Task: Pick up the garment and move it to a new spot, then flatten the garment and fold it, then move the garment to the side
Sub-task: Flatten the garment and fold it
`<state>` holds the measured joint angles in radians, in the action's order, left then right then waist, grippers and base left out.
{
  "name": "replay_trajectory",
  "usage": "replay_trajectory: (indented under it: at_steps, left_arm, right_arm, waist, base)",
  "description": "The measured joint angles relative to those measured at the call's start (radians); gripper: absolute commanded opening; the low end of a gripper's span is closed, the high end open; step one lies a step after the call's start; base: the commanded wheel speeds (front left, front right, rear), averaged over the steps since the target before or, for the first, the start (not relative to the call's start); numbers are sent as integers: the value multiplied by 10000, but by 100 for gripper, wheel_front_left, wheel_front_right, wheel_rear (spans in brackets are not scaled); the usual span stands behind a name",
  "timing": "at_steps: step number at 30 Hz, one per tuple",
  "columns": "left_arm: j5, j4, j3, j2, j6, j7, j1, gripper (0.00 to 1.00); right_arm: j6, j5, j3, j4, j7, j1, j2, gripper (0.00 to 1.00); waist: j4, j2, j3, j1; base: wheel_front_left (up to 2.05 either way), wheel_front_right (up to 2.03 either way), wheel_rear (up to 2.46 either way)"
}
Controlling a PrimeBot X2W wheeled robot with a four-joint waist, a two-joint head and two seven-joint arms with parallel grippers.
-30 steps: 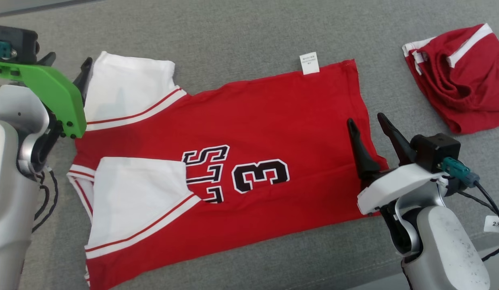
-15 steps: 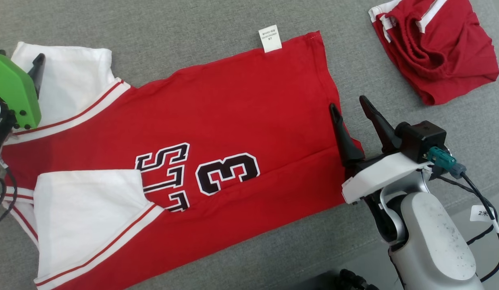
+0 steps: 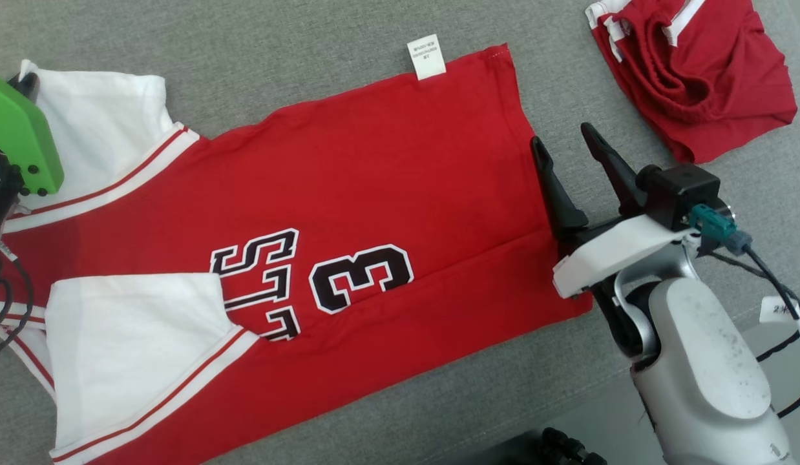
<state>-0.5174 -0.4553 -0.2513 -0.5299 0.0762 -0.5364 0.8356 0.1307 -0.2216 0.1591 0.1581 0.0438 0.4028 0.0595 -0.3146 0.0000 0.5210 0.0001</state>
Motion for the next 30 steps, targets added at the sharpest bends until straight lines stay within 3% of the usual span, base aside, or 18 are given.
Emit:
replay_trajectory:
  at_steps: [10, 21, 22, 26, 30]
  left_arm:
    - [-244, 1156, -322, 765, 255, 1484, -258, 0]
    - [-456, 2451, -796, 1532, 326, 2316, -912, 0]
    - [-458, 2518, -846, 1586, 337, 2393, -935, 0]
    - [-516, 2583, -988, 1712, 353, 2560, -1025, 0]
    - [-529, 2525, -1012, 1737, 370, 2765, -1093, 0]
  right_arm:
    - [2, 773, 221, 1559, -1227, 2249, 1383, 100]
    - [4, 667, 1532, 3862, -2696, 3845, 2688, 100]
    - [4, 570, 1639, 4002, -2824, 3913, 2811, 54]
    - [4, 324, 1942, 4289, -2972, 4147, 3099, 0]
    - [4, 203, 2128, 4539, -2899, 4231, 3219, 0]
  waist:
    - [894, 0, -341, -1]
    - [2319, 0, -460, 0]
    - [2439, 0, -462, 0]
    - [2790, 0, -490, 0]
    - [2920, 0, -635, -1]
  base:
    - [0, 0, 0]
    - [0, 0, 0]
    - [0, 0, 0]
    - [0, 0, 0]
    - [0, 0, 0]
